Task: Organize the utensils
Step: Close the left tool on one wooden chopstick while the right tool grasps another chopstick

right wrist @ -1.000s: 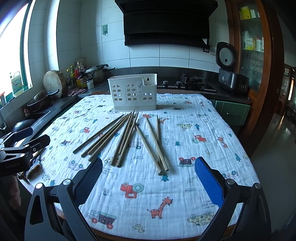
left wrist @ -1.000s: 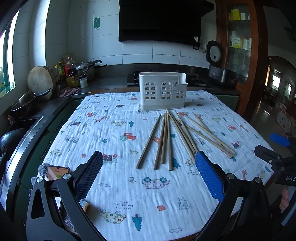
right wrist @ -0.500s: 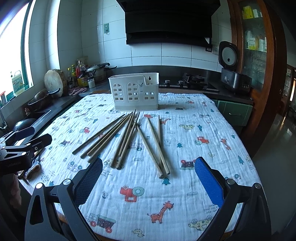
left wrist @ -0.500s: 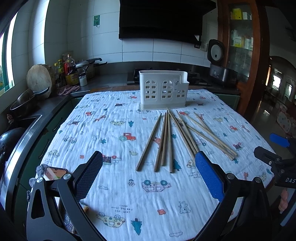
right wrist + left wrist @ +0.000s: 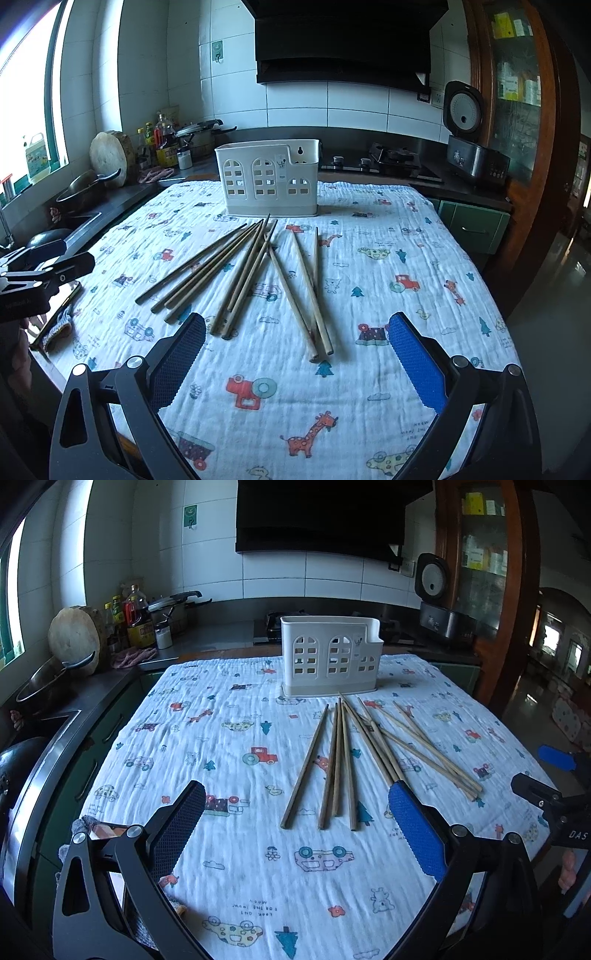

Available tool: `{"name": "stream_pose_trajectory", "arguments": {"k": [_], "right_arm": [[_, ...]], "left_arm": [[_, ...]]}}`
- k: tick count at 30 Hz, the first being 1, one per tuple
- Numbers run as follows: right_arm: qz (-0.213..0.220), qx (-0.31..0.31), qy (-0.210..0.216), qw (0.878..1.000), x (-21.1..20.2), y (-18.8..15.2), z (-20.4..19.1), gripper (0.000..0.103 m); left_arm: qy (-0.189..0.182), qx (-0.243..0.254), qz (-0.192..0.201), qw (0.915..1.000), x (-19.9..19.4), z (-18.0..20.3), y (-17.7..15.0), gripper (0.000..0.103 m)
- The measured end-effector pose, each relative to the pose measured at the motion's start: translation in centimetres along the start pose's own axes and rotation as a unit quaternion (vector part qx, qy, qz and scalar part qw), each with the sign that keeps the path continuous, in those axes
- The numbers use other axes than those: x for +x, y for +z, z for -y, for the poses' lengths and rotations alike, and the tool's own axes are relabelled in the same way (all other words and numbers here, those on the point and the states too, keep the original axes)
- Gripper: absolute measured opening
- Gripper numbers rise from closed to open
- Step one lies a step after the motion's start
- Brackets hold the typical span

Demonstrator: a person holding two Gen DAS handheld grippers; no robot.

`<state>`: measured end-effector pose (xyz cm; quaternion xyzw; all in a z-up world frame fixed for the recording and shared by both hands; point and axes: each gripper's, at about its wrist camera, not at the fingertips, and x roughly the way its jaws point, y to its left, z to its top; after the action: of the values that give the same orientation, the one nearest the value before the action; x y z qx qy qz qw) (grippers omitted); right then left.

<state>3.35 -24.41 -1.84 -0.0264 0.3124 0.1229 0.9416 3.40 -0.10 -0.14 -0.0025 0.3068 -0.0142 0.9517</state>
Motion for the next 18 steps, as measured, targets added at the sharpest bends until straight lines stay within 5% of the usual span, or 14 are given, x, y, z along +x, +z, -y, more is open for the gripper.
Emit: {"name": "stream_pose_trajectory", "arguments": {"k": [8,10,18], "right_arm": [[-0.012,0.004,-0.002,1.000,1.4,-0.3,1.1,0.093],[-0.018,0.010,0.002,1.000,2.0,-0.4,1.4,0.083],[-0.044,0.022,0.013,0.999,4.3,-0.5,2.6,0.070]], "left_arm": [[-0.020,0.004,-0.035,0.9992,2.5,-1.1,-0.4,0.069],[-0.032,0.016,-0.044,0.9984,3.2,-0.7,-0.7,0.062],[-0.105,0.044,-0.078,0.9905,6.3,2.2,-0.9,0.034]]}}
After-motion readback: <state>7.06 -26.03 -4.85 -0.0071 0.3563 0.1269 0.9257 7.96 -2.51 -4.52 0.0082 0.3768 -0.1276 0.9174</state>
